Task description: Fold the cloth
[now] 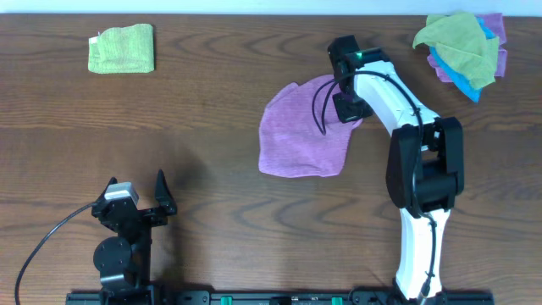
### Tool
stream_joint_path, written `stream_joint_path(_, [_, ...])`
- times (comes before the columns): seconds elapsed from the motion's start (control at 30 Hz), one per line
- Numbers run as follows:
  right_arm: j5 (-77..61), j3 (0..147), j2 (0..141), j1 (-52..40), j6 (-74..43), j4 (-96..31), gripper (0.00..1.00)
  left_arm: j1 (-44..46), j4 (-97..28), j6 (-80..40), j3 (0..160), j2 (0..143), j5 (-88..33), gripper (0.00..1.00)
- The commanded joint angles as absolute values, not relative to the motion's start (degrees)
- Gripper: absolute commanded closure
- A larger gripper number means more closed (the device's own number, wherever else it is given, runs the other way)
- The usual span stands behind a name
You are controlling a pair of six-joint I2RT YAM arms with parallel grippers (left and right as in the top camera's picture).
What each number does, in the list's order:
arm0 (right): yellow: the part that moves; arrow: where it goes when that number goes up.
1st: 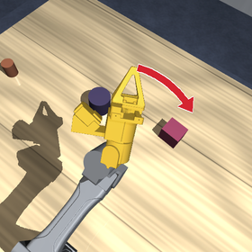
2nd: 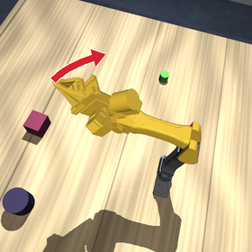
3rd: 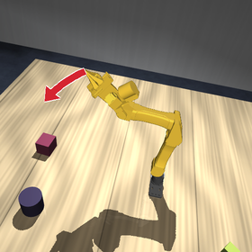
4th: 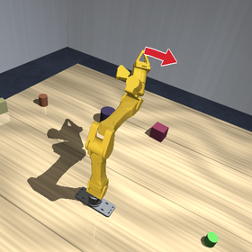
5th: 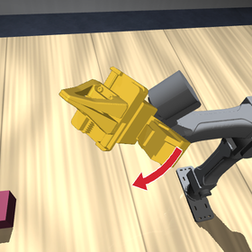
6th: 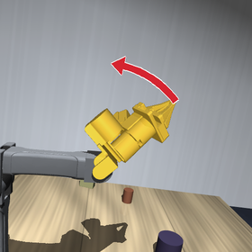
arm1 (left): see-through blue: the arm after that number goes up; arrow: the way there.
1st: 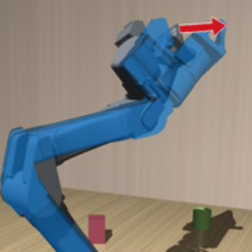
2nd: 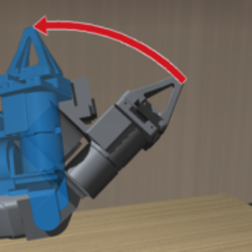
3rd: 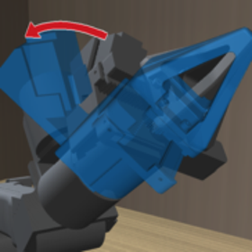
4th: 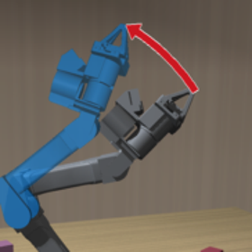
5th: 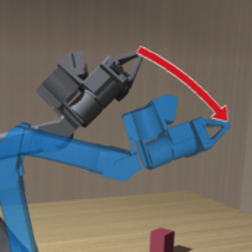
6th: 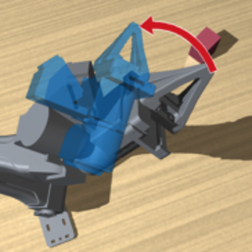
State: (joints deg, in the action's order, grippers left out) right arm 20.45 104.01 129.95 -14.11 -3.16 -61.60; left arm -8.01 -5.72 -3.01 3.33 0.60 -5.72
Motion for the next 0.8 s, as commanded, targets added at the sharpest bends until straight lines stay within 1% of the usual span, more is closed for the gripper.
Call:
stream_joint_path(0.0, [31.2, 107.7, 130.5, -14.4, -3.1, -62.7, 0.98, -7.7, -6.6, -3.2, 1.5, 0.3, -5.4, 0.05])
stream_joint_path(0.1, [42.4, 110.2, 130.4, -14.9, -4.1, -63.5, 0.99, -7.7, -6.6, -3.2, 1.5, 0.3, -5.4, 0.05])
stream_joint_path(0.17, [43.5, 111.4, 129.9, -15.0, -3.9, -63.7, 0.98, -7.7, -6.6, -3.2, 1.5, 0.3, -5.4, 0.05])
stream_joint_path(0.23, [42.5, 111.9, 129.5, -15.1, 0.3, -64.4, 0.99, -7.7, -6.6, -3.2, 1.5, 0.3, -5.4, 0.05])
stream_joint_path(0.33, [47.6, 112.1, 128.6, -15.5, 0.3, -64.1, 0.98, -7.7, -6.6, -3.2, 1.5, 0.3, -5.4, 0.05])
stream_joint_path(0.4, [43.9, 112.2, 127.6, -15.7, 0.7, -63.9, 0.99, -7.7, -6.6, -3.2, 1.5, 0.3, -5.4, 0.04])
stream_joint_path(0.47, [33.5, 112.3, 126.9, -15.7, 5.7, -64.1, 0.99, -7.7, -6.6, -3.2, 1.5, 0.3, -5.4, 0.04])
stream_joint_path(0.5, [32.5, 112.4, 126.7, -15.6, 6.0, -64.1, 0.98, -7.7, -6.6, -3.2, 1.5, 0.3, -5.4, 0.05])
stream_joint_path(0.53, [36.6, 112.4, 126.7, -15.6, 3.5, -64.2, 0.99, -7.7, -6.6, -3.2, 1.5, 0.3, -5.4, 0.05])
stream_joint_path(0.6, [53.7, 112.3, 126.7, -15.9, -4.9, -65.5, 0.99, -7.7, -6.6, -3.2, 1.5, 0.3, -5.4, 0.05])
stream_joint_path(0.63, [57.8, 112.3, 126.7, -16.2, -5.4, -65.3, 0.99, -7.7, -6.6, -3.2, 1.5, 0.3, -5.4, 0.05])
stream_joint_path(0.67, [56.8, 112.4, 126.7, -16.3, -3.9, -64.6, 0.99, -7.7, -6.6, -3.2, 1.5, 0.3, -5.4, 0.04])
stream_joint_path(0.73, [43.1, 112.4, 125.9, -16.0, 3.7, -64.0, 0.99, -7.7, -6.6, -3.2, 1.5, 0.3, -5.4, 0.05])
stream_joint_path(0.77, [42.2, 112.4, 125.5, -15.6, 2.8, -63.8, 0.98, -7.7, -6.6, -3.2, 1.5, 0.3, -5.4, 0.05])
